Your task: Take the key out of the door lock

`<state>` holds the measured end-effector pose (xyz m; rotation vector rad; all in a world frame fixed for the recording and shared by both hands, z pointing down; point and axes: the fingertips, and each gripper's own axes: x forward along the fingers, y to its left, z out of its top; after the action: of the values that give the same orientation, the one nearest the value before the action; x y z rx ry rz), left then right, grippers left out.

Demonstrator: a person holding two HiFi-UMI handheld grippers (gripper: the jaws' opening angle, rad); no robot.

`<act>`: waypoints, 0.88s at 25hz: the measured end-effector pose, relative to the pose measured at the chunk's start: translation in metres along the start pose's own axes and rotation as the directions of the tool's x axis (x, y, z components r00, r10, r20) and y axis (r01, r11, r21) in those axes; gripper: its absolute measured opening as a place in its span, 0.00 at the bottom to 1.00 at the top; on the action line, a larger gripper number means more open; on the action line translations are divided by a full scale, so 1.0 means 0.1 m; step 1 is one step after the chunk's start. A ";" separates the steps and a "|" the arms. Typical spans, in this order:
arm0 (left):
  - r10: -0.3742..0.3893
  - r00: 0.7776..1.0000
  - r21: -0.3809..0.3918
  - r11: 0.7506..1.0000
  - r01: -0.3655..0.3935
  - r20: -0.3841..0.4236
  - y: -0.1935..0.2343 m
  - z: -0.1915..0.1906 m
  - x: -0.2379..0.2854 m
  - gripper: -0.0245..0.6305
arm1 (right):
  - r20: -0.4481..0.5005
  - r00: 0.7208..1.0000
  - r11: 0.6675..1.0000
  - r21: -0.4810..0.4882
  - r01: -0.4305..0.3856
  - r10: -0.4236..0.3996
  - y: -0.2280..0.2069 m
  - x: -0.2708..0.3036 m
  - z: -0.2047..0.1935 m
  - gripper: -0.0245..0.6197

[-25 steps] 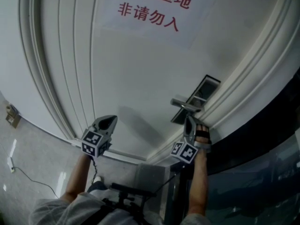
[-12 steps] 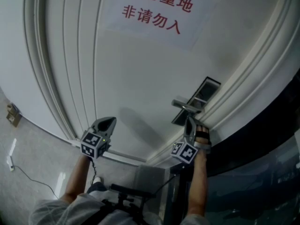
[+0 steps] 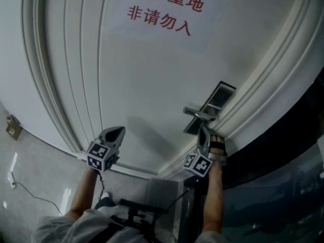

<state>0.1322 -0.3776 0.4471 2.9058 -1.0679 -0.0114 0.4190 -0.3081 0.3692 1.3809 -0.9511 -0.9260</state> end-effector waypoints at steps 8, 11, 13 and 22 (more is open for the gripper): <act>-0.008 1.000 0.003 1.000 0.008 -0.003 -0.01 0.01 0.01 0.05 | 0.001 1.000 1.000 0.000 -0.002 0.002 0.00 -0.01 0.00 0.07; -0.008 1.000 0.006 1.000 0.008 -0.001 -0.01 0.01 0.00 0.05 | -0.001 1.000 1.000 -0.002 0.002 -0.002 -0.01 -0.01 0.01 0.07; -0.008 1.000 0.005 1.000 0.008 0.000 -0.01 0.02 0.00 0.05 | -0.002 1.000 1.000 -0.006 0.004 -0.004 -0.01 -0.01 0.00 0.07; -0.007 1.000 0.002 1.000 0.007 -0.003 -0.01 -0.01 -0.04 0.05 | -0.002 1.000 1.000 0.005 0.003 -0.003 0.00 -0.05 0.01 0.07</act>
<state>0.1297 -0.3747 0.4477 2.9103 -1.0571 -0.0057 0.4164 -0.3033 0.3695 1.3876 -0.9509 -0.9249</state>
